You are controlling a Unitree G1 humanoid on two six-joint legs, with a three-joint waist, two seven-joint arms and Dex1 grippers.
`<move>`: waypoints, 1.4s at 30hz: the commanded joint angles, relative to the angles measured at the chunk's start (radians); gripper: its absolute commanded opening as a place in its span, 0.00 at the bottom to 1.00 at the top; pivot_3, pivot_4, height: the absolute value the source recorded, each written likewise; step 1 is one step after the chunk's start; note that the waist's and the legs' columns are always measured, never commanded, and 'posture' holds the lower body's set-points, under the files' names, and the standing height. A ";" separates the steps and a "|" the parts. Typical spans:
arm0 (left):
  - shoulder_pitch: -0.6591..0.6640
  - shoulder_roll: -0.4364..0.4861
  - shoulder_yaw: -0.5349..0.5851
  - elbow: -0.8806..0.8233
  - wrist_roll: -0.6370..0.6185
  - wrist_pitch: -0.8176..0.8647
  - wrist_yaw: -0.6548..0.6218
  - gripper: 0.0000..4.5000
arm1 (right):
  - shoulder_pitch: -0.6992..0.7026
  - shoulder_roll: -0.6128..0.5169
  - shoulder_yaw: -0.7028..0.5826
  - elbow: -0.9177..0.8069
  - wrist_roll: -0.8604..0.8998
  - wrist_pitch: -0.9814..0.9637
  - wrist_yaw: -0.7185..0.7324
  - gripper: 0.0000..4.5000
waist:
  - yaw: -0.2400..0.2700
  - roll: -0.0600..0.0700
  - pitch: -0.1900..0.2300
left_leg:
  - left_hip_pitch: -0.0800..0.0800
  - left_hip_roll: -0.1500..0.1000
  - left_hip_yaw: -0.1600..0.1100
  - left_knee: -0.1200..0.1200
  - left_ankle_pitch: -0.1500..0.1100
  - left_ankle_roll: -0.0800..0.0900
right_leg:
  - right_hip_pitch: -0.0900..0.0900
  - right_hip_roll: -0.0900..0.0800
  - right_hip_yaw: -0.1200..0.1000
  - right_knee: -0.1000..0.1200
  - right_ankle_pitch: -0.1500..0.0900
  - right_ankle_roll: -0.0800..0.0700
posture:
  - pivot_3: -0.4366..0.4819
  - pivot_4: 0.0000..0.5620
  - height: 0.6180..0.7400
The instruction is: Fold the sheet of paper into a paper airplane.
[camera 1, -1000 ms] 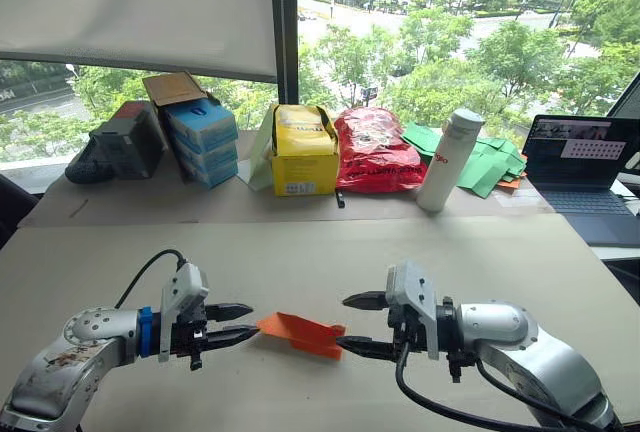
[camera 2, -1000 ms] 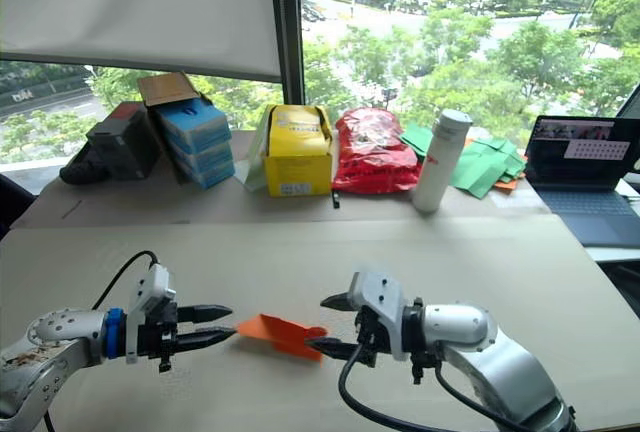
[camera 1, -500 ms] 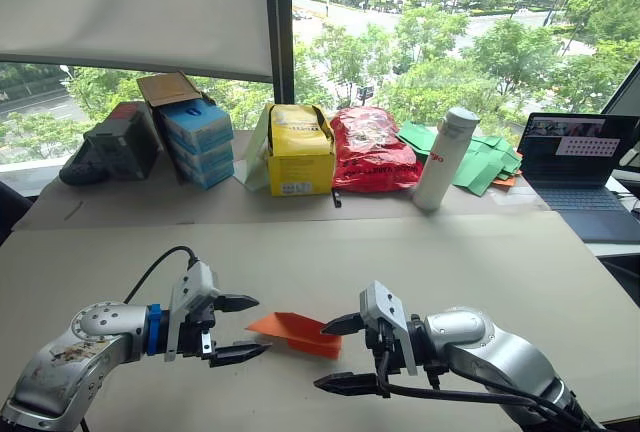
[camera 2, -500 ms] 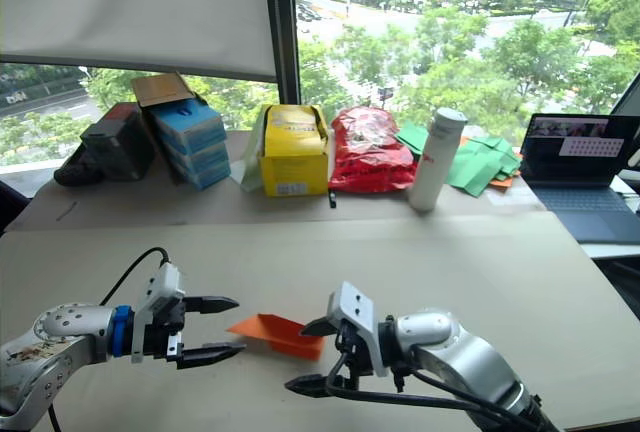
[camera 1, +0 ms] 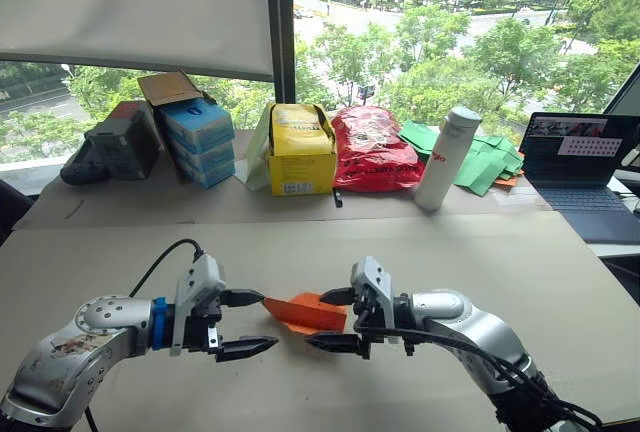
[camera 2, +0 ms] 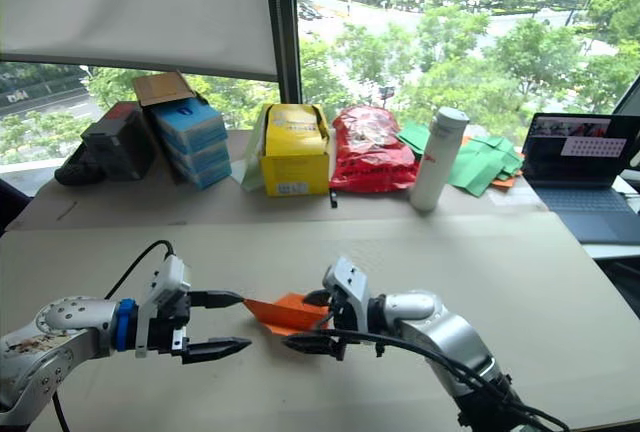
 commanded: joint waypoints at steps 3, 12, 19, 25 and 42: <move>-0.025 0.016 0.023 -0.023 -0.028 0.014 0.014 0.99 | -0.070 0.011 -0.027 -0.028 0.014 0.002 -0.007 1.00 | 0.000 0.000 0.000 | 0.000 0.000 0.000 0.000 0.000 0.000 | 0.000 0.000 0.000 0.000 0.000 0.000 | 0.48 0.27 1.00; 0.011 0.006 0.025 0.014 0.000 -0.033 0.002 0.99 | -0.213 -0.047 0.140 -0.086 -0.196 0.008 -0.047 1.00 | -0.002 0.001 0.001 | 0.000 0.000 0.000 0.000 0.002 -0.003 | -0.001 0.005 0.001 0.000 0.000 -0.001 | 0.48 0.27 1.00; 0.075 0.004 0.037 0.037 0.016 -0.098 -0.012 0.99 | -0.268 -0.050 0.221 -0.152 -0.264 0.140 -0.086 1.00 | -0.004 0.001 0.001 | 0.000 0.001 0.000 0.000 0.002 -0.003 | -0.001 0.004 0.001 0.001 -0.001 -0.001 | 0.48 0.27 1.00; 0.117 -0.006 0.037 0.047 0.034 -0.144 -0.020 0.99 | -0.320 -0.036 0.263 -0.174 -0.275 0.256 -0.110 1.00 | -0.005 0.001 0.001 | 0.000 0.000 0.000 0.000 0.001 -0.003 | -0.002 -0.003 0.000 0.001 -0.001 -0.001 | 0.48 0.27 1.00; 0.135 -0.016 0.033 0.052 0.035 -0.200 -0.026 1.00 | -0.315 -0.035 0.299 -0.151 -0.284 0.258 -0.116 0.01 | -0.015 0.001 0.001 | 0.000 0.000 0.000 0.000 0.001 -0.002 | -0.002 -0.002 -0.001 0.001 -0.001 -0.001 | 0.48 0.27 1.00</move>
